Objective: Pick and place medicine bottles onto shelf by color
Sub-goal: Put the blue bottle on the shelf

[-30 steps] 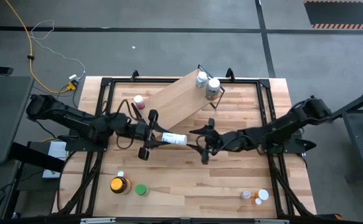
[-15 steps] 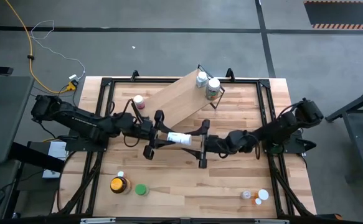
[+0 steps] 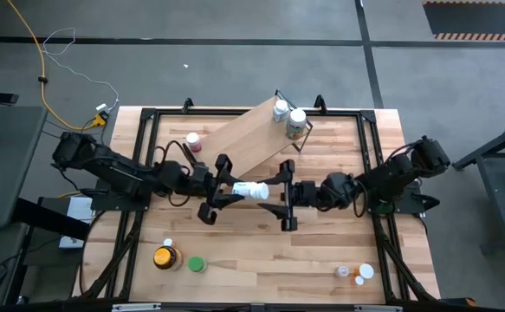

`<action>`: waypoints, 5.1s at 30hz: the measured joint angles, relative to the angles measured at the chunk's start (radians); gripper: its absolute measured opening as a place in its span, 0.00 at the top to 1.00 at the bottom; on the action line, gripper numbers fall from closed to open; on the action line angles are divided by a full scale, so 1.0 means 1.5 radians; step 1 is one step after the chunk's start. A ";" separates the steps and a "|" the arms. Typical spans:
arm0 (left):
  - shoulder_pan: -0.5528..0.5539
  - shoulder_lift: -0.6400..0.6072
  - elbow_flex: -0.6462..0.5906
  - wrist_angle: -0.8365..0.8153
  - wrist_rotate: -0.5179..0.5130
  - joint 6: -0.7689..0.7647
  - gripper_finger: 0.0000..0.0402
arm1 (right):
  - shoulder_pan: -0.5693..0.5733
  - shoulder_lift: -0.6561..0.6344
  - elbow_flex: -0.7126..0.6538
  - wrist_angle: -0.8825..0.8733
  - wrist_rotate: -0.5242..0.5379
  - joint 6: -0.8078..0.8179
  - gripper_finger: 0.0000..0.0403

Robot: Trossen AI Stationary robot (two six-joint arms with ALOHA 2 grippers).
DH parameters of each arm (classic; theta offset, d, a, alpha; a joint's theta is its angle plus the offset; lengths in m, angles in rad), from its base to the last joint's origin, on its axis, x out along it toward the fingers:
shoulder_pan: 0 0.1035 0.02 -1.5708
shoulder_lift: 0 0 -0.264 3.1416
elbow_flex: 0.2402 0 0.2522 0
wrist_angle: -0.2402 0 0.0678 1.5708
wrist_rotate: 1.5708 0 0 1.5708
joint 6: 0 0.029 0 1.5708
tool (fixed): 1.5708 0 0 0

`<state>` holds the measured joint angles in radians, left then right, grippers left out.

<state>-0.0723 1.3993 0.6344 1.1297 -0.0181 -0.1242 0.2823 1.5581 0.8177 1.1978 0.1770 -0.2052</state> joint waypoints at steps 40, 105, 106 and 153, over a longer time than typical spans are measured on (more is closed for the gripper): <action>0.059 0.033 0.000 -0.019 0.052 -0.014 0.38 | 0.025 -0.037 0.000 -0.075 0.139 -0.020 0.61; 0.003 -0.365 0.000 -0.561 -0.147 0.091 0.33 | -0.268 0.252 0.432 -0.973 0.687 0.661 0.56; 0.003 -0.365 0.000 -0.561 -0.147 0.091 0.33 | -0.270 0.252 0.432 -0.975 0.684 0.661 0.56; 0.003 -0.365 0.000 -0.561 -0.147 0.097 0.33 | -0.267 0.253 0.430 -0.976 0.647 0.627 0.19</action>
<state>-0.0673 0.8524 0.6346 0.2876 -0.2390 0.0219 -0.1183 1.9374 1.4631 -0.2657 1.1481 0.7358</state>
